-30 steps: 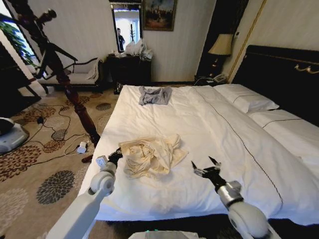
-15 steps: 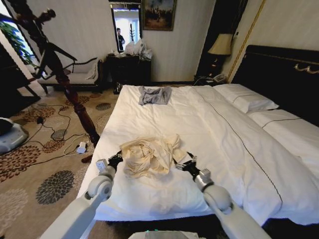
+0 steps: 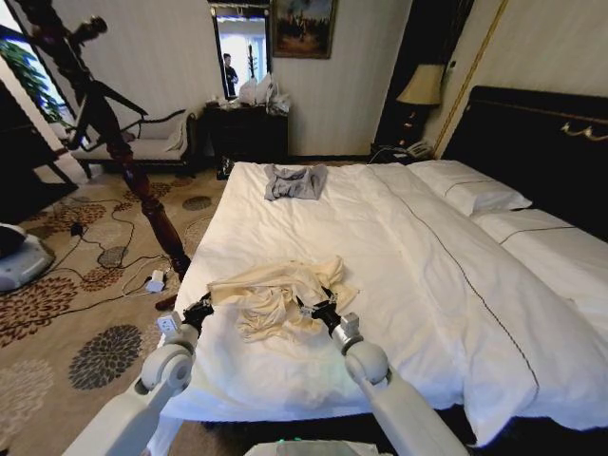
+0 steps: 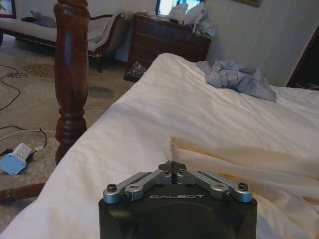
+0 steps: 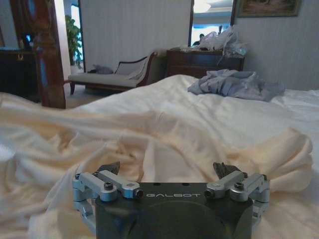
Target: Pick up the clothes from the bed and hang them on the clothes hanger.
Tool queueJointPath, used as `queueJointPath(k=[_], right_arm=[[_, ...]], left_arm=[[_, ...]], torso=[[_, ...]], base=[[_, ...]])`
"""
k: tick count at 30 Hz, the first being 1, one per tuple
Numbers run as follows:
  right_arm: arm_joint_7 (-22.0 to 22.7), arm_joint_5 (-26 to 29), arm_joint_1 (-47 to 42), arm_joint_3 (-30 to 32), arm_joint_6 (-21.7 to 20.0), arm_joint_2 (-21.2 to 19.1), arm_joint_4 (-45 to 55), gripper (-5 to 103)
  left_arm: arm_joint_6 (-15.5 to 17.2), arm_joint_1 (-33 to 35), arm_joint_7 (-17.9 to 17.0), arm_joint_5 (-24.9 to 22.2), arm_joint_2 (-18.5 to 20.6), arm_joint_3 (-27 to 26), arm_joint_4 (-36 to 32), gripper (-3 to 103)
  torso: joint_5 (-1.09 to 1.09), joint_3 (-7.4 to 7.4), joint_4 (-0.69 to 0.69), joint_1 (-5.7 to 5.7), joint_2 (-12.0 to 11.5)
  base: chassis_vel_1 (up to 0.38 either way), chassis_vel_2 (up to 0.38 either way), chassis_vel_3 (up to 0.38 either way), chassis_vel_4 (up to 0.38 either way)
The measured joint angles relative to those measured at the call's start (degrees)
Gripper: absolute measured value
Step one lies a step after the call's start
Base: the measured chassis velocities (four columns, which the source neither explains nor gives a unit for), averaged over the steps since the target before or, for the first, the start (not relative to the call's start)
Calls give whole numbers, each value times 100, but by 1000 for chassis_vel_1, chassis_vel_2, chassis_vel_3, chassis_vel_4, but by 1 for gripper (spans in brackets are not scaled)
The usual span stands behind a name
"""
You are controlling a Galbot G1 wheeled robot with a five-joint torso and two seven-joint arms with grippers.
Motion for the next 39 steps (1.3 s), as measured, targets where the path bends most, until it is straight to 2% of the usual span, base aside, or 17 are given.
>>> queueJointPath(k=[5, 11, 18, 19, 21, 25, 27, 30, 31, 33, 36, 39], right_arm=[[-2, -252, -113, -7, 77, 26, -107, 100], [28, -175, -218, 180, 95, -103, -126, 102], [16, -201, -215, 122, 95, -126, -177, 96], [14, -236, -188, 86, 96, -97, -219, 91], [13, -261, -162, 57, 101, -80, -264, 91], [2, -290, -108, -26, 104, -71, -355, 69], [-3, -301, -94, -47, 105, -72, -383, 69], [-6, -325, -56, -106, 104, -59, -450, 53], [-6, -325, -56, -106, 104, -59, -450, 53], [-6, -342, -36, -129, 105, -44, -484, 42], [-5, -350, -31, -137, 105, -36, -496, 37], [9, -353, -56, -137, 105, -46, -467, 21]], left_arm=[[0, 19, -15, -26, 9, -53, -25, 0], [0, 14, -34, -36, -12, -24, -59, 0], [-1, -20, -57, -36, -29, 19, -64, 0], [0, -18, -60, -41, -29, 18, -68, 0], [2, -10, -61, -53, -26, 9, -79, 0], [6, 8, -63, -67, -18, -21, -82, 0], [7, 8, -63, -69, -23, -22, -82, 0], [10, 6, -65, -71, -45, -22, -81, 0], [10, 6, -65, -71, -45, -22, -81, 0], [11, 6, -66, -71, -52, -22, -73, 0], [11, 16, -67, -73, -55, -28, -68, 0], [11, 45, -68, -83, -61, -51, -62, 0]], torso=[[1, 0, 1, 0, 0], [0, 0, 1, 0, 0], [1, 0, 1, 0, 0], [1, 0, 2, 0, 0], [1, 0, 2, 0, 0], [1, 0, 2, 0, 0], [1, 0, 2, 0, 0], [1, 0, 1, 0, 0], [1, 0, 1, 0, 0], [1, 0, 2, 0, 0], [1, 0, 2, 0, 0], [1, 0, 1, 0, 0]], base=[[0, 0, 0, 0], [0, 0, 0, 0], [0, 0, 0, 0], [0, 0, 0, 0], [0, 0, 0, 0], [0, 0, 0, 0], [0, 0, 0, 0], [0, 0, 0, 0], [0, 0, 0, 0], [0, 0, 0, 0], [0, 0, 0, 0], [0, 0, 0, 0]])
